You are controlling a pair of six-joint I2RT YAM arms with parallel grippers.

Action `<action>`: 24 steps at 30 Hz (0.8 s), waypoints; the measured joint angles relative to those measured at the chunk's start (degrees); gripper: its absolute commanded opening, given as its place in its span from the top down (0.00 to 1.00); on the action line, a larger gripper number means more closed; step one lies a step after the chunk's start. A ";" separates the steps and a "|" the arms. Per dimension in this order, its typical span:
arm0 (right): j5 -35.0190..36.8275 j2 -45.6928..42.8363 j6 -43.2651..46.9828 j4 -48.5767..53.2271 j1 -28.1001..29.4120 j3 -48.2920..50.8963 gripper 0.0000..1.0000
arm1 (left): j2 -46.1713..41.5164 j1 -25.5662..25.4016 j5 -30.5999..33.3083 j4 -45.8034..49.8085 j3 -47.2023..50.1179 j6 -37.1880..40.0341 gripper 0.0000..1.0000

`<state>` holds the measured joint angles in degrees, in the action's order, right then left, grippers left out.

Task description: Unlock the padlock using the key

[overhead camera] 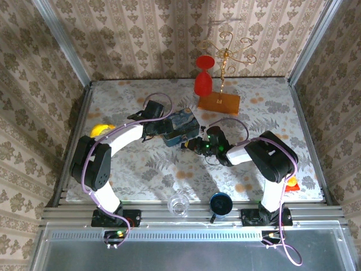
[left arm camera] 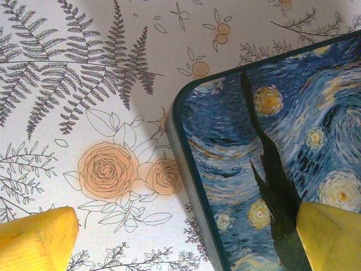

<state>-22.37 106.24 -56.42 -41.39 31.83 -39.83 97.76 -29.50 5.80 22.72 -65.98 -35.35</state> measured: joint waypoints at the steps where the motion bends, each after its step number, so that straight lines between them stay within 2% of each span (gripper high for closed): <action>1: -0.24 0.00 -0.39 -0.68 -0.13 0.26 1.00 | 0.00 0.00 0.00 0.00 0.00 0.00 0.00; 17: -4.13 2.51 -6.38 -12.90 -1.70 2.60 1.00 | -0.02 0.39 -0.04 -0.02 0.00 0.00 0.00; 24: -4.28 3.48 -7.28 -15.08 -2.01 2.84 1.00 | -0.13 0.57 -0.07 0.02 0.09 0.00 0.00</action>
<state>-26.65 109.71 -63.70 -56.47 29.82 -36.99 97.62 -28.93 5.74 22.74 -65.89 -35.35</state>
